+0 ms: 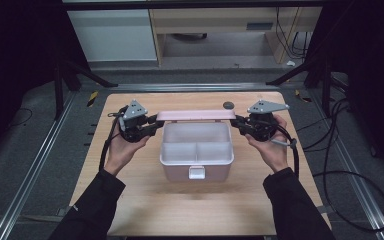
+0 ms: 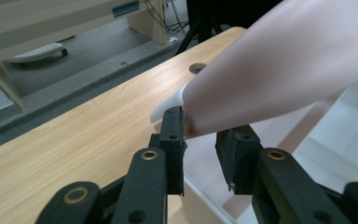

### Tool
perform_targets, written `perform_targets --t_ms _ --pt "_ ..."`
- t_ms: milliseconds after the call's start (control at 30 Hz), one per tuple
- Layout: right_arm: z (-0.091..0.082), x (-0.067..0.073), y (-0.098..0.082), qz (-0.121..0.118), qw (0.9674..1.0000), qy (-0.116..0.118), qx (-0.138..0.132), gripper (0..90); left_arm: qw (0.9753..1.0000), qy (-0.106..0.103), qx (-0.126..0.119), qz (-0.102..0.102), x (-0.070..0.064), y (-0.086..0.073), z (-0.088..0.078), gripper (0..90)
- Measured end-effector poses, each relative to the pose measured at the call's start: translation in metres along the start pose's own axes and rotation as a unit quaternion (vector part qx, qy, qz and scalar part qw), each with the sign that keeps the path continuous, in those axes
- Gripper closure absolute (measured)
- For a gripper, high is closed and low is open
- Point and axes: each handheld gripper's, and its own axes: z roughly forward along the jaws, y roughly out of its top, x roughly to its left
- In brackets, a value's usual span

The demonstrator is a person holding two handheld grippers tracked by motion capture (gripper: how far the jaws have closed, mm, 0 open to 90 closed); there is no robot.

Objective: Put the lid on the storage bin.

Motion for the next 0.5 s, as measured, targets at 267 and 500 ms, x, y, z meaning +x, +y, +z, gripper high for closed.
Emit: perform_targets --t_ms 267,500 --pt "-0.009 0.011 -0.02 -0.009 0.9999 0.009 0.003 77.0 0.9997 -0.002 0.014 0.02 -0.016 -0.018 -0.008 68.9" --pt "-0.013 0.023 -0.035 -0.022 0.9995 0.007 0.023 71.7 0.9998 0.005 0.012 0.015 -0.029 -0.036 -0.021 61.1"
